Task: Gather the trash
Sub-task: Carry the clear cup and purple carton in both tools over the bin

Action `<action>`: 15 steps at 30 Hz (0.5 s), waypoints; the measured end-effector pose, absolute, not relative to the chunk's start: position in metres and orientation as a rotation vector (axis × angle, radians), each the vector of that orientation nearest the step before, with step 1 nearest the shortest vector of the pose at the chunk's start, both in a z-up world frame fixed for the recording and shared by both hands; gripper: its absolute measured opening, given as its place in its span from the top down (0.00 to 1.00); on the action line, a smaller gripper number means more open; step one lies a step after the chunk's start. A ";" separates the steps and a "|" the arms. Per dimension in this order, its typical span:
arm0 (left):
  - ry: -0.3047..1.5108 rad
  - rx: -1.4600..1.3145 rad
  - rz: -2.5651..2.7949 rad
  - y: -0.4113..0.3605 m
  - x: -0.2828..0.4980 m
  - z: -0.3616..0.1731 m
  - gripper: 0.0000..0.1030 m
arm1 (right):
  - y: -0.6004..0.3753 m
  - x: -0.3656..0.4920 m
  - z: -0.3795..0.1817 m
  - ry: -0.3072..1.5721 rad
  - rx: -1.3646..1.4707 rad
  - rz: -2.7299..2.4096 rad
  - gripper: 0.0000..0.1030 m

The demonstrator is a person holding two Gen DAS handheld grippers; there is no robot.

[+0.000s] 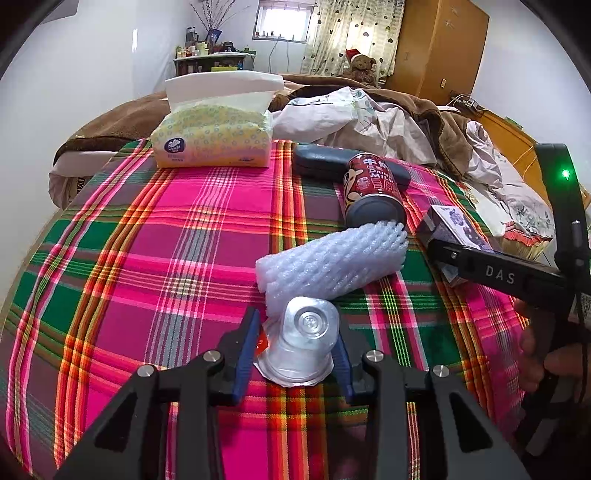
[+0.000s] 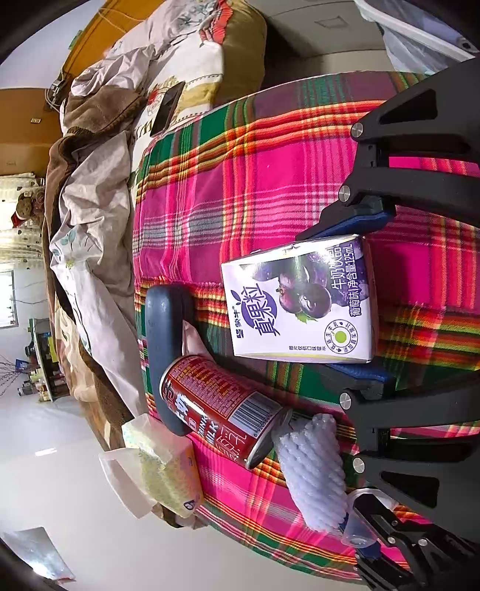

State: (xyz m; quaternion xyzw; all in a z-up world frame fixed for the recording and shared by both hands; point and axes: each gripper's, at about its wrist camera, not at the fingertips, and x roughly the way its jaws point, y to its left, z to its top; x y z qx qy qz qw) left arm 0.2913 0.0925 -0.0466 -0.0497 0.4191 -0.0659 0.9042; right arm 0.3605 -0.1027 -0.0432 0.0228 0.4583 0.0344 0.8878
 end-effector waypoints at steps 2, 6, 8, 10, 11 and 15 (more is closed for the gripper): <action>0.864 -0.100 -0.134 0.091 0.289 -0.045 0.62 | -0.103 0.358 -0.042 0.946 0.043 0.071 0.46; 0.859 -0.097 -0.145 0.088 0.283 -0.040 0.62 | -0.105 0.351 -0.039 0.930 0.049 0.081 0.46; 0.853 -0.089 -0.147 0.084 0.279 -0.037 0.62 | -0.107 0.346 -0.036 0.921 0.055 0.083 0.46; 0.849 -0.090 -0.153 0.082 0.275 -0.034 0.62 | -0.110 0.343 -0.035 0.918 0.061 0.085 0.46; 0.849 -0.091 -0.155 0.081 0.273 -0.033 0.62 | -0.112 0.340 -0.034 0.915 0.063 0.083 0.46; 0.837 -0.077 -0.162 0.074 0.263 -0.027 0.62 | -0.118 0.330 -0.029 0.904 0.080 0.086 0.46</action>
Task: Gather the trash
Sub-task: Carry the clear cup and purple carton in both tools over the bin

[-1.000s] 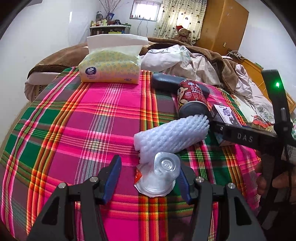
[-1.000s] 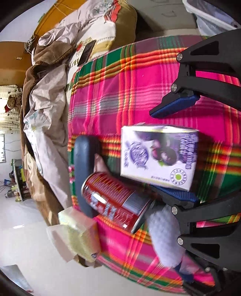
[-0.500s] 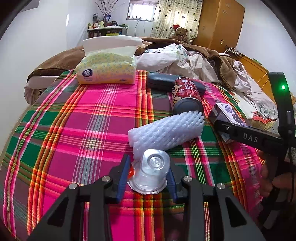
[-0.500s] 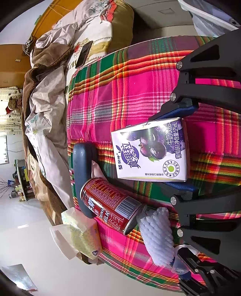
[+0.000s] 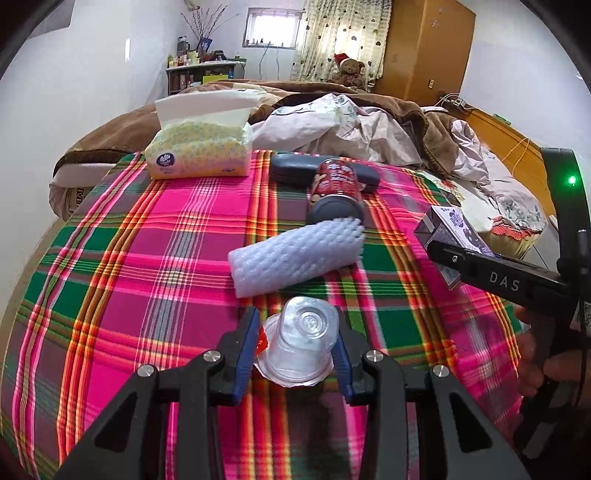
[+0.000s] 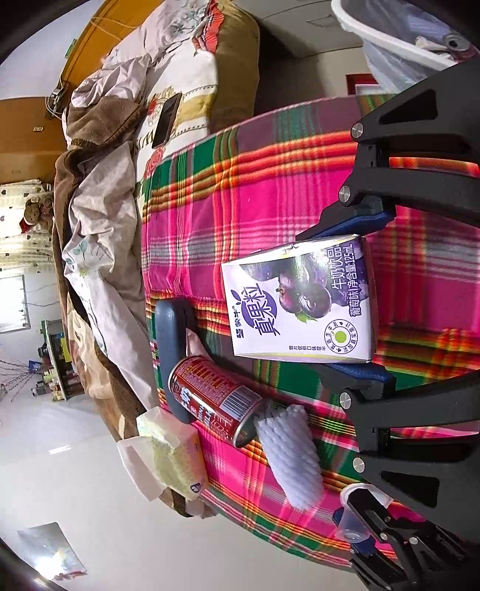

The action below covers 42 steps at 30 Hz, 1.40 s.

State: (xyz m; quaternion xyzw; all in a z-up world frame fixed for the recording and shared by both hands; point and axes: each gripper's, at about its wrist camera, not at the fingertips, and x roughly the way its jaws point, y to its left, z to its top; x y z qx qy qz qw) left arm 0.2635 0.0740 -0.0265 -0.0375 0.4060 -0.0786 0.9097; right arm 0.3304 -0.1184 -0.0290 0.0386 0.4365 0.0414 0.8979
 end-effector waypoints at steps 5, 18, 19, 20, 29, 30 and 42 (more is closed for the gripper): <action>0.821 -0.065 -0.176 0.065 0.250 -0.017 0.62 | -0.126 0.312 -0.020 0.877 0.094 0.087 0.46; 0.776 -0.024 -0.241 0.026 0.212 0.007 0.62 | -0.157 0.262 0.001 0.815 0.125 0.072 0.46; 0.773 -0.022 -0.250 0.022 0.209 0.008 0.62 | -0.161 0.259 0.003 0.811 0.129 0.067 0.46; 0.772 -0.018 -0.259 0.018 0.207 0.010 0.62 | -0.165 0.255 0.004 0.807 0.136 0.064 0.46; 0.744 0.022 -0.358 -0.034 0.186 0.021 0.62 | -0.203 0.218 0.016 0.765 0.165 0.013 0.46; 0.743 0.025 -0.371 -0.041 0.184 0.022 0.62 | -0.206 0.215 0.017 0.763 0.165 0.007 0.46; 0.725 0.084 -0.504 -0.115 0.164 0.030 0.62 | -0.271 0.179 0.018 0.735 0.218 -0.112 0.46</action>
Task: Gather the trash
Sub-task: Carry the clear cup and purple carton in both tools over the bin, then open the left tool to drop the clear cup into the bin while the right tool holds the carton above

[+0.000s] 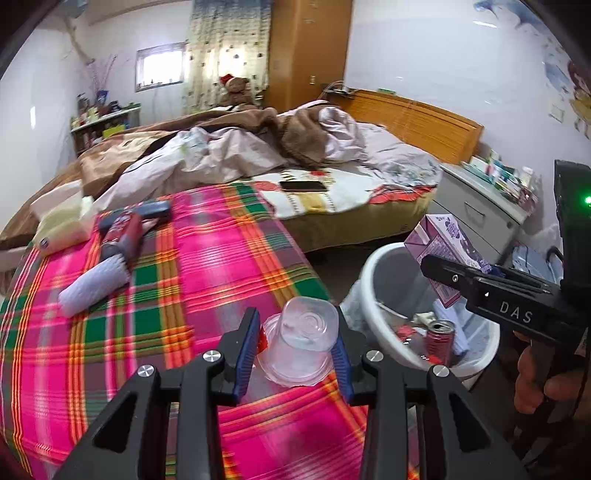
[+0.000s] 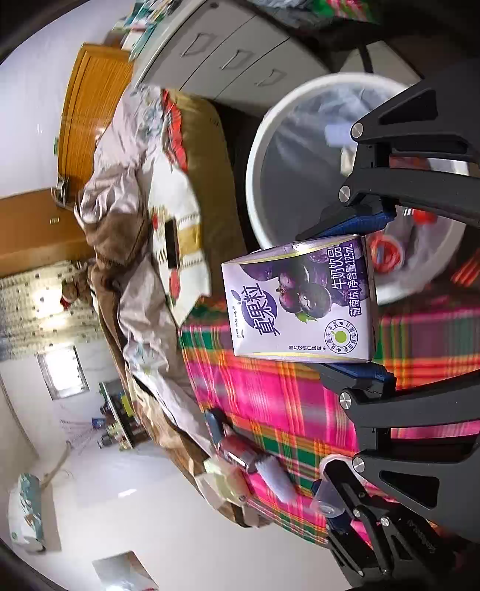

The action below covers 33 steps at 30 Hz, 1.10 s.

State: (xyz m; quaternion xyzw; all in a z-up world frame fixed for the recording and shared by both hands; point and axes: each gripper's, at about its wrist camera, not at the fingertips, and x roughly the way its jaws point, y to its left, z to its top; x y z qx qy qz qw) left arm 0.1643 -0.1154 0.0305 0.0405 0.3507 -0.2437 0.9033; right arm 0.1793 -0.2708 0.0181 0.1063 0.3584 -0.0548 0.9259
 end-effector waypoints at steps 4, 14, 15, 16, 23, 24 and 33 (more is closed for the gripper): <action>0.728 0.103 -0.548 -0.141 0.162 0.031 0.62 | -0.290 0.169 0.016 0.734 0.235 -0.152 0.46; 0.752 0.130 -0.672 -0.203 0.157 0.024 0.62 | -0.335 0.145 0.010 0.743 0.255 -0.264 0.46; 0.758 0.130 -0.680 -0.208 0.157 0.022 0.62 | -0.340 0.143 0.009 0.747 0.257 -0.271 0.46; 0.764 0.134 -0.689 -0.214 0.157 0.020 0.62 | -0.344 0.142 0.007 0.756 0.259 -0.278 0.46; 0.786 0.167 -0.717 -0.243 0.156 0.010 0.62 | -0.363 0.142 -0.008 0.806 0.263 -0.305 0.45; 0.787 0.170 -0.716 -0.245 0.156 0.009 0.62 | -0.366 0.141 -0.010 0.810 0.265 -0.303 0.45; 0.818 0.176 -0.719 -0.254 0.159 -0.002 0.43 | -0.377 0.146 -0.026 0.873 0.275 -0.304 0.45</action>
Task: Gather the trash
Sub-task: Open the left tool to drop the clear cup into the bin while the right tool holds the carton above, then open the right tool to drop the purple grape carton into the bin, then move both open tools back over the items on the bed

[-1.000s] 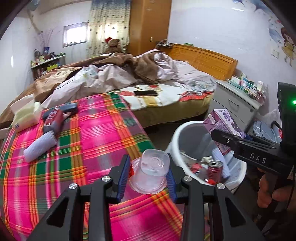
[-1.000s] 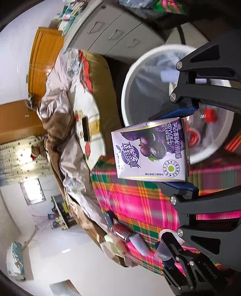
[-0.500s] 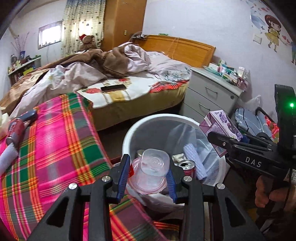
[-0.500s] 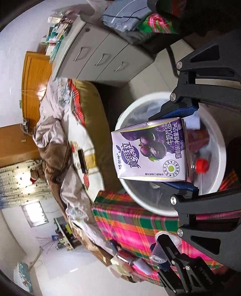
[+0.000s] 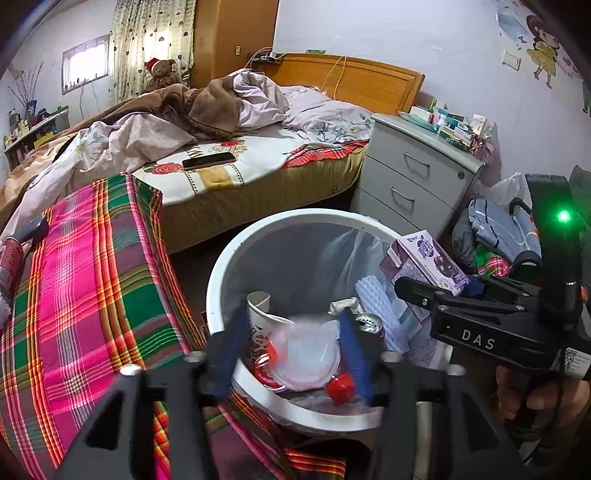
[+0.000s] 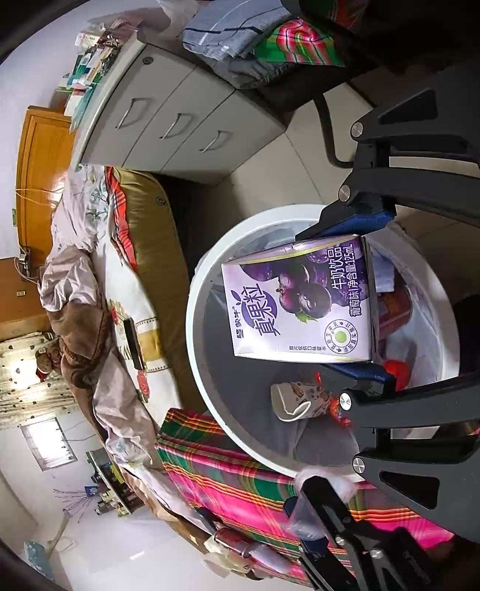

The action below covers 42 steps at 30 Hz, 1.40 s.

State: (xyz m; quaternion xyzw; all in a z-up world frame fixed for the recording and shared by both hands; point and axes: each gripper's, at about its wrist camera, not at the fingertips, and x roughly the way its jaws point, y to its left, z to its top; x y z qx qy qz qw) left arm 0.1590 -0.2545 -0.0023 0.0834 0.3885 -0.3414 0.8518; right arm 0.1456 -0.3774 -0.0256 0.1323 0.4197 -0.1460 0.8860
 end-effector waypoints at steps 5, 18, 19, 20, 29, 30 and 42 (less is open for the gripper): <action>0.809 0.168 -0.716 -0.251 0.158 0.000 0.40 | -0.377 0.143 -0.024 0.863 0.262 -0.306 0.41; 0.790 0.133 -0.675 -0.224 0.159 0.009 0.39 | -0.368 0.142 -0.014 0.823 0.273 -0.307 0.40; 0.787 0.132 -0.668 -0.220 0.158 0.009 0.39 | -0.367 0.143 -0.013 0.822 0.273 -0.306 0.40; 0.783 0.128 -0.662 -0.217 0.158 0.010 0.39 | -0.365 0.143 -0.012 0.816 0.274 -0.303 0.40; 0.751 0.105 -0.622 -0.187 0.156 0.018 0.39 | -0.346 0.146 -0.005 0.786 0.276 -0.270 0.40; 0.748 0.103 -0.616 -0.184 0.156 0.019 0.39 | -0.344 0.146 -0.005 0.784 0.277 -0.267 0.40; 0.714 0.076 -0.531 -0.132 0.159 0.025 0.39 | -0.303 0.159 0.006 0.741 0.245 -0.188 0.40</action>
